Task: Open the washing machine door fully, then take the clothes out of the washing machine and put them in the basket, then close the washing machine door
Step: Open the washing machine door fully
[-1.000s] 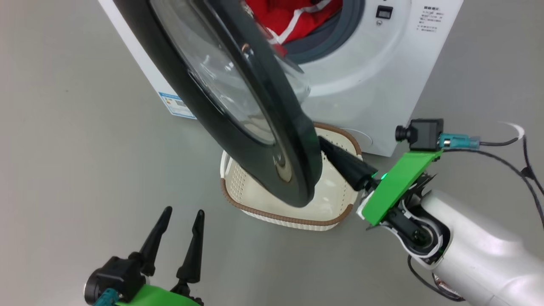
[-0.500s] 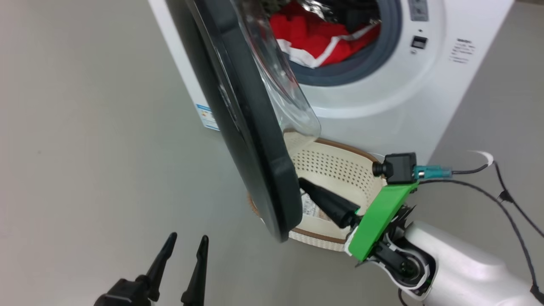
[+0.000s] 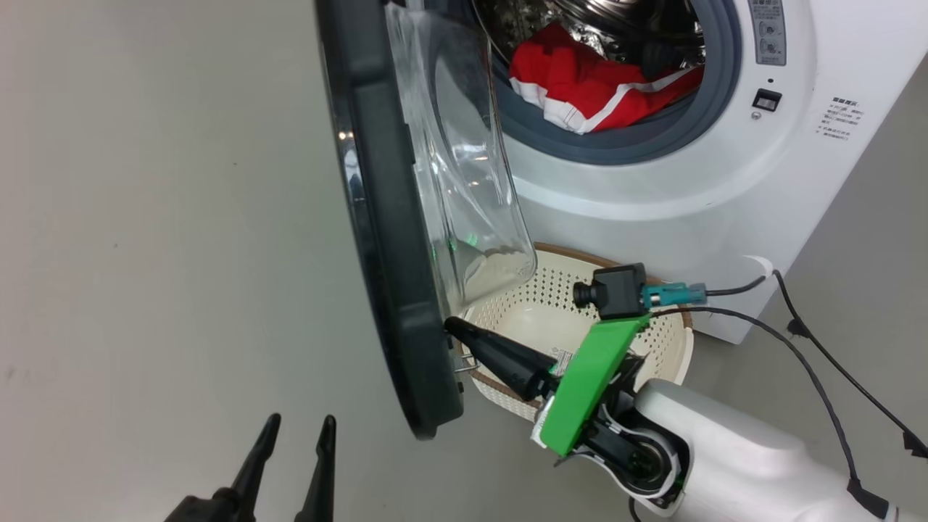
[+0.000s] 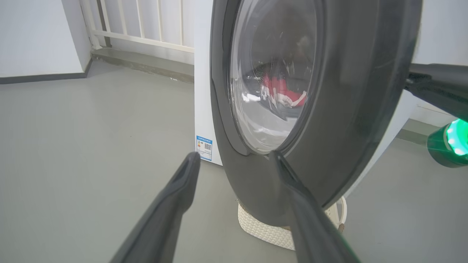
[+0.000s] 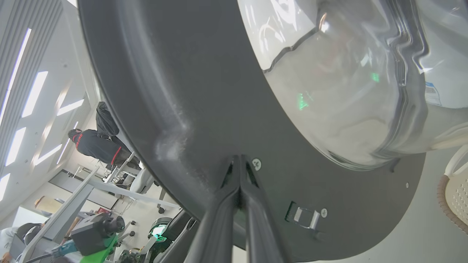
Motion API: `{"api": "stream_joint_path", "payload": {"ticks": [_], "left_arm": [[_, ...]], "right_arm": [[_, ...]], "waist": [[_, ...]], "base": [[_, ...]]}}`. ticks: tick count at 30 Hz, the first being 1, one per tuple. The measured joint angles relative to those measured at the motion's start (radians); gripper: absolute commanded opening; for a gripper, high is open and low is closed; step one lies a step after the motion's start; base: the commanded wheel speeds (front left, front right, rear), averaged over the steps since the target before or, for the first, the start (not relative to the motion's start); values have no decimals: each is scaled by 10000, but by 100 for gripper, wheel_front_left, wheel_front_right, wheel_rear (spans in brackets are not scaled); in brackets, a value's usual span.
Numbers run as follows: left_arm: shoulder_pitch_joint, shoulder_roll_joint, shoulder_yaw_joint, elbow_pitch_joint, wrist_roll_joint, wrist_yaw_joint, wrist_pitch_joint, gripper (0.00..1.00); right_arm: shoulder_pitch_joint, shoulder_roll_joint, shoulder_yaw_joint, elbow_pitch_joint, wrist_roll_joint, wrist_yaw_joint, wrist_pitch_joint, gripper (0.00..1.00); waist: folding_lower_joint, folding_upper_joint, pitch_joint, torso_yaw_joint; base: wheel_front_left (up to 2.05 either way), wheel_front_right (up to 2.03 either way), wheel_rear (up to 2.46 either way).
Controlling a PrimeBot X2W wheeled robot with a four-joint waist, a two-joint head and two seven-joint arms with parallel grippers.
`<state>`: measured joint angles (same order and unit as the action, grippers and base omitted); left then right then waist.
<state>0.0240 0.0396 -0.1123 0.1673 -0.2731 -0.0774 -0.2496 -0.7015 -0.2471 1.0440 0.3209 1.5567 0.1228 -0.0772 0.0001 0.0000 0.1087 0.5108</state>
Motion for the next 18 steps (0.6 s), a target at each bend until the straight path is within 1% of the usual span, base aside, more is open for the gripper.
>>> {"api": "stream_joint_path", "payload": {"ticks": [8,18], "left_arm": [[31,-2,148,-230,-111,259,0,100],[37,-2,192,-416,-309,374,0,100]], "right_arm": [[-307,408,257,253,0,0,173,0],[-767,784,376,606,2,0,173,0]], "waist": [[0,0,96,103],[0,0,221,172]], "base": [[0,0,0],[0,0,0]]}}
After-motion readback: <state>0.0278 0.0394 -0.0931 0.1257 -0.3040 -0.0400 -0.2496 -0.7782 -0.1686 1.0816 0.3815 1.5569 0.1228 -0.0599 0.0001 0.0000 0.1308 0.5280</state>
